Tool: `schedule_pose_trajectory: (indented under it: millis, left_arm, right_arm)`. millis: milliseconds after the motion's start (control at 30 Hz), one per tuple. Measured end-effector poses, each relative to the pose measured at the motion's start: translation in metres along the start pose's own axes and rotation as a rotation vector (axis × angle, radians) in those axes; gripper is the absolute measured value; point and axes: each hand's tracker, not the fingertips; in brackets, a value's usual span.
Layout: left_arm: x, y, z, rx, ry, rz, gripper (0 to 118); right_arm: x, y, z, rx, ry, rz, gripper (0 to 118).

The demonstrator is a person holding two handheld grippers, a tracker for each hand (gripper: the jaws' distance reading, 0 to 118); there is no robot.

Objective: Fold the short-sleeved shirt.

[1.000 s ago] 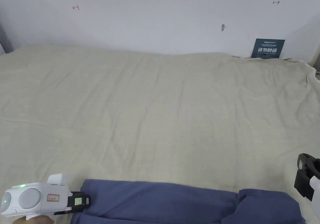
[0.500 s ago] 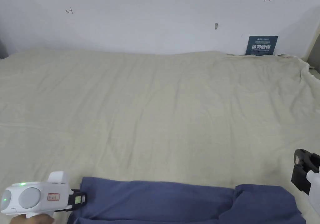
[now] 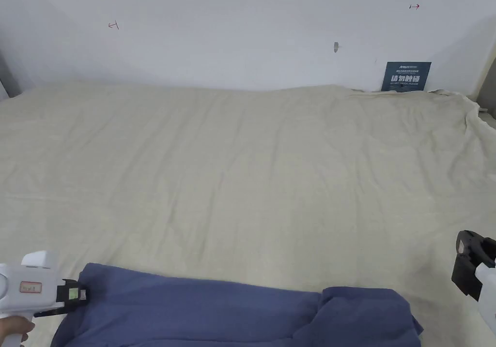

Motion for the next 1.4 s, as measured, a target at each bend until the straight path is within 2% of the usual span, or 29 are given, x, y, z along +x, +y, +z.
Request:
schedule_pose_trajectory:
  millis: [167,333,500,833,1133,1200,1233,1267,1333,1367,1400]
  left_arm:
    - [0.022,0.002,0.018,-0.027,-0.023,0.008,0]
    - [0.080,0.008,0.039,-0.023,-0.196,-0.016,0]
    - [0.160,0.003,0.043,-0.056,-0.320,-0.123,0]
    - [0.280,-0.026,-0.040,-0.189,-0.397,-0.210,0]
    - [0.332,-0.067,-0.109,-0.287,-0.292,-0.227,2]
    - [0.334,-0.072,-0.109,-0.278,-0.280,-0.225,13]
    - [0.333,-0.072,-0.107,-0.274,-0.282,-0.221,28]
    - [0.334,-0.072,-0.104,-0.268,-0.302,-0.214,47]
    - [0.340,-0.074,-0.090,-0.262,-0.305,-0.214,93]
    - [0.341,-0.074,-0.083,-0.248,-0.303,-0.227,105]
    - [0.342,-0.072,-0.074,-0.210,-0.310,-0.247,111]
  right_arm:
    - [0.000,-0.003,0.005,0.004,0.013,-0.016,0]
    - [0.002,-0.006,0.010,0.011,0.030,-0.024,0]
    - [0.010,-0.008,0.018,0.022,0.034,-0.040,0]
    - [0.034,-0.011,0.038,0.041,0.007,-0.047,0]
    - [0.059,-0.019,0.043,0.041,-0.027,-0.041,0]
    - [0.061,-0.019,0.045,0.041,-0.033,-0.038,0]
    - [0.063,-0.020,0.045,0.040,-0.035,-0.037,0]
    - [0.064,-0.020,0.046,0.041,-0.036,-0.037,0]
    - [0.064,-0.021,0.046,0.039,-0.039,-0.035,0]
    - [0.064,-0.021,0.046,0.038,-0.039,-0.036,0]
    - [0.064,-0.021,0.046,0.038,-0.039,-0.037,0]
